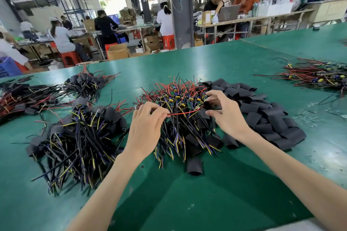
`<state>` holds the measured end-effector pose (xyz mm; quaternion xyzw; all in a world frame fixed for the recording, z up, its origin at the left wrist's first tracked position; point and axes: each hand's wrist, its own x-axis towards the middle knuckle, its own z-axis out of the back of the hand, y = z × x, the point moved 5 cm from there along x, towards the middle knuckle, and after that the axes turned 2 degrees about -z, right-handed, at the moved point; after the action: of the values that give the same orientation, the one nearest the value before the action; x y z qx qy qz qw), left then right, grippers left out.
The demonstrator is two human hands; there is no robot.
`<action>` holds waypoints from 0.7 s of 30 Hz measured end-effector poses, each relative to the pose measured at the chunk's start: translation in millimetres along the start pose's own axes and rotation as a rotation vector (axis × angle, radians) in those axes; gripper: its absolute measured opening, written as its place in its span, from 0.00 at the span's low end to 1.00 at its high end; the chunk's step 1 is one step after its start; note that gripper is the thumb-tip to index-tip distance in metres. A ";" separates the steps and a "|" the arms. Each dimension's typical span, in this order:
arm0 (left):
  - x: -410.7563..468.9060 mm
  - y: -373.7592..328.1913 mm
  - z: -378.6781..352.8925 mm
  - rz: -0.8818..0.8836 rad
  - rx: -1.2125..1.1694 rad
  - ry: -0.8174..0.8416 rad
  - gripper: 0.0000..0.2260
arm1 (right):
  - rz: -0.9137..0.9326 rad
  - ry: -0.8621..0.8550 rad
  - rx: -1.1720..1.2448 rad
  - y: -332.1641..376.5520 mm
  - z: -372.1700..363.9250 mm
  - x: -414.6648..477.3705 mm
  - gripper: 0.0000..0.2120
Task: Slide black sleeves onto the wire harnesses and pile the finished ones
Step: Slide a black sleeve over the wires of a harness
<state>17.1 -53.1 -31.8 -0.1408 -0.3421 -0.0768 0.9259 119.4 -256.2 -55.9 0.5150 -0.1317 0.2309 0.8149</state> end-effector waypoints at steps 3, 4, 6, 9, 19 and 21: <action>-0.2 -0.5 1.4 -0.001 -0.009 -0.002 0.05 | 0.032 -0.010 -0.002 0.5 0.2 0.2 0.25; -0.2 -0.4 1.5 -0.005 -0.025 0.004 0.05 | 0.043 -0.015 -0.012 0.3 0.8 0.6 0.25; 0.0 0.0 1.3 -0.008 -0.100 0.030 0.06 | 0.059 -0.022 -0.025 -0.2 2.8 2.1 0.25; 0.5 0.8 2.3 0.009 -0.245 0.052 0.07 | 0.089 0.003 -0.011 1.4 4.8 4.5 0.26; 0.6 5.2 7.1 0.059 -0.255 0.036 0.10 | 0.135 0.142 0.194 11.0 3.1 0.8 0.33; 0.4 6.4 8.4 0.072 -0.227 0.034 0.09 | 0.156 0.138 0.206 12.3 5.3 1.1 0.33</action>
<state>13.8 -44.5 -26.8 -0.2555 -0.3103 -0.0839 0.9118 114.2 -256.2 -43.5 0.5669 -0.0908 0.3405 0.7446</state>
